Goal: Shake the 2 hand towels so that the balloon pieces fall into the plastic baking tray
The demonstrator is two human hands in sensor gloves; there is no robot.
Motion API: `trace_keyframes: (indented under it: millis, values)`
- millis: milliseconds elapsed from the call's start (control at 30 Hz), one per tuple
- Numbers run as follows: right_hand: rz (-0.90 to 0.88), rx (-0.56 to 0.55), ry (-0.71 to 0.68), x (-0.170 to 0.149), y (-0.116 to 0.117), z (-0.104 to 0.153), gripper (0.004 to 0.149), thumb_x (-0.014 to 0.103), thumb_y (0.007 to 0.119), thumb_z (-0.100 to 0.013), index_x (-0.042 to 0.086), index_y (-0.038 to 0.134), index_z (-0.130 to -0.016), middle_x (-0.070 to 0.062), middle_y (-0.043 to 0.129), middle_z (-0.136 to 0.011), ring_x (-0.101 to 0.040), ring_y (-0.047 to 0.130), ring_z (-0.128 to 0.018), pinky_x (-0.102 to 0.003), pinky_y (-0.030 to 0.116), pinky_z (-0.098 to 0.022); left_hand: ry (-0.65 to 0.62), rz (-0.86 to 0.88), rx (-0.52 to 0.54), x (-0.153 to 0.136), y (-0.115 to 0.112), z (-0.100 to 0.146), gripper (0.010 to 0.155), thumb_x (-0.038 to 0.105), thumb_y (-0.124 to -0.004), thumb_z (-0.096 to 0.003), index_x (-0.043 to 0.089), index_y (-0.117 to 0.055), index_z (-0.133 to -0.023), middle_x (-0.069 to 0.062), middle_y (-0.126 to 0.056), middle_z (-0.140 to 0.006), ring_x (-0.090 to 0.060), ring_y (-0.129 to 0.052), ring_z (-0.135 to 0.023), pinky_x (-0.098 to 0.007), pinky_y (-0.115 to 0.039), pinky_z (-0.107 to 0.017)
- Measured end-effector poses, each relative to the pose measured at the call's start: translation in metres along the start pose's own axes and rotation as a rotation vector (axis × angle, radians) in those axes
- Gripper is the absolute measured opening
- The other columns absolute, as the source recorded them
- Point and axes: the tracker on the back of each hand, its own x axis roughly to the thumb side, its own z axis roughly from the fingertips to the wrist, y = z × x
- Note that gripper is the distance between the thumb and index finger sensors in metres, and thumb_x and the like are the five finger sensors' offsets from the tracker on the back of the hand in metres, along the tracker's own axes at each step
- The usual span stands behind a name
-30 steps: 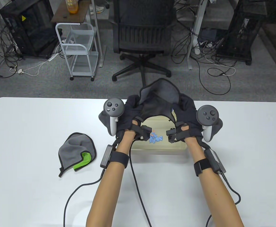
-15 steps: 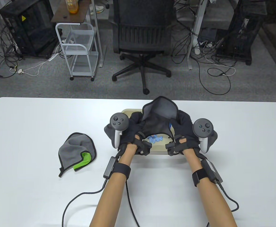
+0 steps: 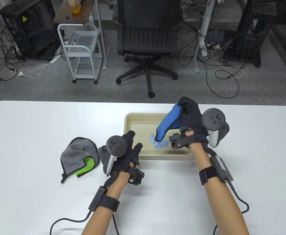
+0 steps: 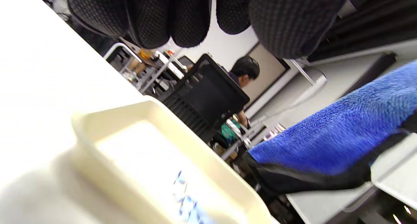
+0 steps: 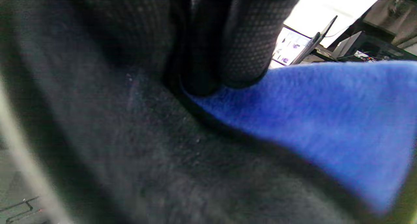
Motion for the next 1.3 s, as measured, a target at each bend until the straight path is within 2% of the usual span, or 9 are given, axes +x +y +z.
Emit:
trace_keyframes:
  millis: [133,233,433,600,733,833,967,1133,1300]
  values:
    - [0.108,0.007,-0.061,0.002,0.003,0.005,0.036,0.038,0.084,-0.038,0.039,0.076,-0.073,0.009,0.077,-0.097,-0.009,0.098,-0.073,-0.026,0.090,-0.052,-0.053,-0.045,-0.114,-0.009,-0.001,0.033,0.074,0.049,-0.075,-0.0392,0.033,-0.040,-0.103,-0.011,-0.041,-0.110,-0.044,-0.051,-0.106,-0.063,-0.054,-0.071]
    - [0.187,-0.001,-0.093,0.004,0.000,0.006,0.036,0.038,0.084,-0.038,0.039,0.076,-0.073,0.009,0.079,-0.096,-0.010,0.098,-0.071,-0.027,0.090,-0.051,-0.098,-0.092,-0.157,-0.019,-0.006,0.051,0.076,0.051,-0.074,-0.0392,0.034,-0.037,-0.104,-0.012,-0.036,-0.111,-0.046,-0.045,-0.107,-0.066,-0.049,-0.072]
    - [0.196,-0.076,-0.073,0.014,-0.025,-0.001,0.036,0.038,0.083,-0.039,0.037,0.076,-0.074,0.007,0.078,-0.095,-0.010,0.096,-0.070,-0.029,0.087,-0.052,-0.078,-0.226,-0.188,-0.044,-0.015,0.054,0.078,0.052,-0.074,-0.0386,0.034,-0.034,-0.104,-0.013,-0.027,-0.112,-0.047,-0.034,-0.109,-0.068,-0.042,-0.073]
    - [0.278,-0.144,-0.080,0.015,-0.061,-0.010,0.037,0.039,0.083,-0.039,0.036,0.075,-0.074,0.007,0.079,-0.094,-0.010,0.096,-0.069,-0.029,0.088,-0.051,-0.058,-0.161,-0.202,-0.054,-0.011,0.054,0.079,0.052,-0.073,-0.0386,0.034,-0.033,-0.104,-0.013,-0.026,-0.112,-0.047,-0.033,-0.108,-0.068,-0.041,-0.073]
    - [0.306,-0.213,-0.014,-0.006,-0.103,-0.017,0.037,0.039,0.083,-0.039,0.036,0.075,-0.075,0.006,0.079,-0.095,-0.010,0.096,-0.070,-0.028,0.088,-0.051,-0.059,-0.132,-0.190,-0.055,-0.006,0.055,0.079,0.052,-0.073,-0.0385,0.034,-0.034,-0.104,-0.013,-0.026,-0.112,-0.047,-0.033,-0.108,-0.068,-0.041,-0.073]
    - [0.272,-0.254,0.045,-0.025,-0.126,-0.018,0.037,0.038,0.083,-0.039,0.035,0.076,-0.075,0.006,0.079,-0.094,-0.011,0.096,-0.070,-0.029,0.088,-0.052,-0.066,-0.129,-0.190,-0.054,-0.006,0.055,0.079,0.052,-0.073,-0.0385,0.034,-0.034,-0.104,-0.013,-0.026,-0.112,-0.047,-0.033,-0.108,-0.068,-0.042,-0.073]
    - [0.354,-0.276,0.081,-0.052,-0.142,-0.016,0.037,0.039,0.083,-0.039,0.035,0.076,-0.075,0.006,0.078,-0.095,-0.011,0.097,-0.071,-0.029,0.088,-0.052,-0.069,-0.135,-0.197,-0.054,-0.008,0.055,0.079,0.052,-0.073,-0.0385,0.034,-0.034,-0.104,-0.013,-0.027,-0.112,-0.047,-0.034,-0.108,-0.068,-0.042,-0.073]
    - [0.420,-0.271,0.146,-0.092,-0.139,-0.004,0.037,0.041,0.082,-0.040,0.035,0.076,-0.075,0.005,0.079,-0.095,-0.012,0.097,-0.073,-0.030,0.089,-0.053,-0.067,-0.142,-0.201,-0.053,-0.009,0.055,0.079,0.052,-0.073,-0.0385,0.034,-0.034,-0.104,-0.013,-0.027,-0.112,-0.047,-0.034,-0.108,-0.068,-0.042,-0.073]
    - [0.610,-0.180,0.185,-0.135,-0.121,0.020,0.037,0.043,0.081,-0.040,0.035,0.076,-0.076,0.005,0.081,-0.094,-0.013,0.099,-0.072,-0.030,0.090,-0.050,-0.062,-0.145,-0.206,-0.053,-0.008,0.056,0.079,0.052,-0.073,-0.0385,0.033,-0.034,-0.104,-0.013,-0.027,-0.112,-0.047,-0.034,-0.108,-0.068,-0.042,-0.073]
